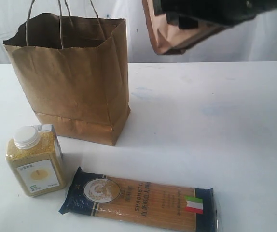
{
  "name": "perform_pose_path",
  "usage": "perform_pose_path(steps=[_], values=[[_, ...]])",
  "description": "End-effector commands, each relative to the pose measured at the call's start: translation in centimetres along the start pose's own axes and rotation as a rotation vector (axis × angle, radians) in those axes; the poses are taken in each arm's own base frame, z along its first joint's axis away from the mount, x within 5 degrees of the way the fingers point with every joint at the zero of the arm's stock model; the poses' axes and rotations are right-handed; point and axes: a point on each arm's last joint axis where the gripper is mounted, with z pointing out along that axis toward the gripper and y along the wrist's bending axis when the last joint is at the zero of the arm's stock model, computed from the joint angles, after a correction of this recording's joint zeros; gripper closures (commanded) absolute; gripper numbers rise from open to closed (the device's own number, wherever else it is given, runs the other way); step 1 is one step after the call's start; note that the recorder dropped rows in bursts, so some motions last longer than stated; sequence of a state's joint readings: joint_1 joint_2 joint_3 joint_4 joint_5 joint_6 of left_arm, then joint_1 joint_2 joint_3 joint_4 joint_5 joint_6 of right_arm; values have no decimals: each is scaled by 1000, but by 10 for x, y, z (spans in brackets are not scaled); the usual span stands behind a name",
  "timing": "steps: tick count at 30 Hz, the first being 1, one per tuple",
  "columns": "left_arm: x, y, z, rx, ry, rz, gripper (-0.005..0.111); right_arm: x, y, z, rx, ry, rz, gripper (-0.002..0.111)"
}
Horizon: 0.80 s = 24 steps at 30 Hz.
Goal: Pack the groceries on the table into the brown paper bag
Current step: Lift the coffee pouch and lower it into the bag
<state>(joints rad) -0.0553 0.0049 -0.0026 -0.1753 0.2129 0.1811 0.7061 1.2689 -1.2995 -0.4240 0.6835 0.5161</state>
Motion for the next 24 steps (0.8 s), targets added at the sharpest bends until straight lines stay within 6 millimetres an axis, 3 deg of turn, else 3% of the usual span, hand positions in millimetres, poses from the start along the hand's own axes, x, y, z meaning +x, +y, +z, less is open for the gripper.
perform_pose_path(steps=[1, 6, 11, 16, 24], values=[[0, 0, 0, -4, -5, -1, 107, -35, 19, 14, -39, -96, -116, 108], [0, 0, 0, -4, -5, -1, 107, -61, 42, 45, -50, -139, -205, 108], [0, 0, 0, -4, -5, -1, 107, -72, 58, 84, -47, -143, -270, 108], [0, 0, 0, -4, -5, -1, 107, -82, 68, 105, -49, -174, -293, 108], [0, 0, 0, -4, -5, -1, 107, -78, 93, 131, -38, -103, -429, 108]])
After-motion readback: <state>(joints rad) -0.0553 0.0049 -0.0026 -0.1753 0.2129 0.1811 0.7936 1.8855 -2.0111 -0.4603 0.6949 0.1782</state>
